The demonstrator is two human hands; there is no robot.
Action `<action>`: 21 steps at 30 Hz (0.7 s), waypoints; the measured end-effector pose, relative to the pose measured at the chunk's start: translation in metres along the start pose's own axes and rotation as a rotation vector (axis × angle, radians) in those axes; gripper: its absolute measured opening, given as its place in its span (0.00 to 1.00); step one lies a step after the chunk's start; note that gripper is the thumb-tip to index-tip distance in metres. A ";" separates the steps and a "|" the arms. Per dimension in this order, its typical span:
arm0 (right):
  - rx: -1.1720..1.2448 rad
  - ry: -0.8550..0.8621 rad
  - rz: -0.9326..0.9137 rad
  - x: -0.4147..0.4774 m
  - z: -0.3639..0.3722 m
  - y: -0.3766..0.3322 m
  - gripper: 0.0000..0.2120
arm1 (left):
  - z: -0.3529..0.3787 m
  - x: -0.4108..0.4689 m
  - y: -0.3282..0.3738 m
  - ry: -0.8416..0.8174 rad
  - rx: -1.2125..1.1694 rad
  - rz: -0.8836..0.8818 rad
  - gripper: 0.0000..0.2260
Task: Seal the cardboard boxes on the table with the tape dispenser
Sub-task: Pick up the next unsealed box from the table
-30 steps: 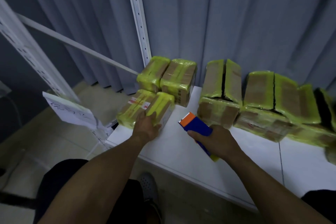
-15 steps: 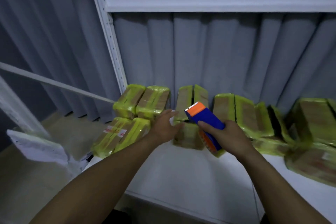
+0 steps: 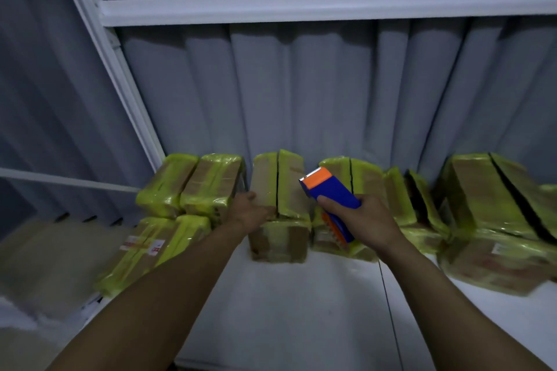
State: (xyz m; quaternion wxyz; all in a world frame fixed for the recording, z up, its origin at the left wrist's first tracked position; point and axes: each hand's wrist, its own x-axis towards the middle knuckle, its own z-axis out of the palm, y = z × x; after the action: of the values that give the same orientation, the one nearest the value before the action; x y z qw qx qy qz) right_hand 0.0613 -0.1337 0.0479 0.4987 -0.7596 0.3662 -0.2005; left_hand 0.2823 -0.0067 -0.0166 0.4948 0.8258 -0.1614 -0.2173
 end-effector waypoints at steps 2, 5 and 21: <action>0.000 -0.010 0.000 -0.006 -0.002 -0.002 0.23 | -0.007 -0.011 -0.005 -0.010 0.083 -0.045 0.33; 0.007 -0.025 -0.014 -0.020 -0.004 -0.007 0.20 | -0.020 -0.037 -0.012 -0.014 0.105 -0.070 0.44; -0.171 -0.024 -0.084 -0.073 0.000 -0.012 0.27 | -0.050 -0.144 -0.016 -0.192 0.729 0.466 0.24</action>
State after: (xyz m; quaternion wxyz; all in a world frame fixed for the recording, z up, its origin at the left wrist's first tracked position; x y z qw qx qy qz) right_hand 0.0180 -0.0753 0.0634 0.4277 -0.8163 0.3439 -0.1800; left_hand 0.1860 0.1071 0.0190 0.1899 0.8639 -0.4547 -0.1044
